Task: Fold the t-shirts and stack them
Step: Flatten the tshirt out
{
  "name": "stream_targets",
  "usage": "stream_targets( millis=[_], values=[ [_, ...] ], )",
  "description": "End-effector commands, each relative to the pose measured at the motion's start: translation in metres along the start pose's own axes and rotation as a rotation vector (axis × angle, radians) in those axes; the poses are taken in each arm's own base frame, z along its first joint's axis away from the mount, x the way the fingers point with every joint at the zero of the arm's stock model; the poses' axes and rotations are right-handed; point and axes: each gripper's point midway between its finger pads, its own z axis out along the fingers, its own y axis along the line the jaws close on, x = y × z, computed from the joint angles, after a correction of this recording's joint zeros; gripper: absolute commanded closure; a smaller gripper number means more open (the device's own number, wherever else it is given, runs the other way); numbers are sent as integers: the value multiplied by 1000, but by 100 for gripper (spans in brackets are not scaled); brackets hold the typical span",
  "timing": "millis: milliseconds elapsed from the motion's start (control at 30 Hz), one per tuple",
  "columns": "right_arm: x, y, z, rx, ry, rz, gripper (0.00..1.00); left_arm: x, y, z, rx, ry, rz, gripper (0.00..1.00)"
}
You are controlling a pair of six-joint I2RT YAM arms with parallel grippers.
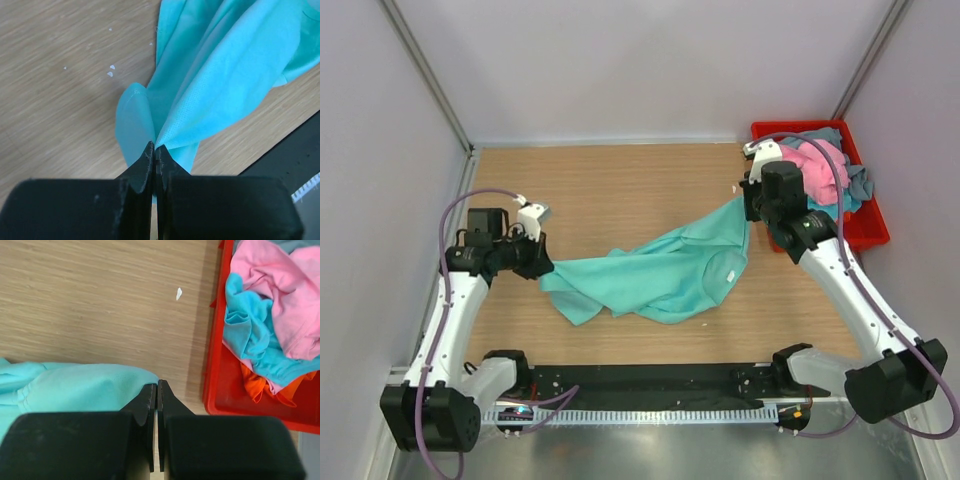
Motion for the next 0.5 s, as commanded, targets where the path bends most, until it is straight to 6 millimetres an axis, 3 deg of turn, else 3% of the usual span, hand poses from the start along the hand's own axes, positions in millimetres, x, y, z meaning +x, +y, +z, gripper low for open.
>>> stream_targets(
  millis=[0, 67, 133, 233, 300, 333, 367, 400, 467],
  values=[
    [-6, -7, 2, 43, -29, 49, 99, -15, -6, -2, 38, -21, -43, 100],
    [-2, -8, 14, 52, -14, 50, 99, -14, -13, 1, 100, 20, -67, 98],
    [1, -10, 26, 63, -6, 47, 99, -12, -13, 8, 140, 84, -113, 85],
    [9, -10, 47, 65, 16, 22, 99, -15, -14, 13, 181, 126, -157, 36],
    [16, -3, 63, 37, 47, -16, 99, -17, -10, 17, 172, 114, -161, 18],
    [18, -5, 70, 50, 53, -24, 96, -19, -7, 18, 151, 100, -175, 14],
    [19, -8, 74, 69, 56, -28, 88, -30, 1, 23, 118, 48, -149, 10],
    [19, -13, 79, 99, 62, -54, 69, -29, 11, 26, 71, 43, -146, 9],
    [18, -16, 79, 108, 55, -81, 55, -38, 28, 36, 7, 5, -139, 9]
  ],
)
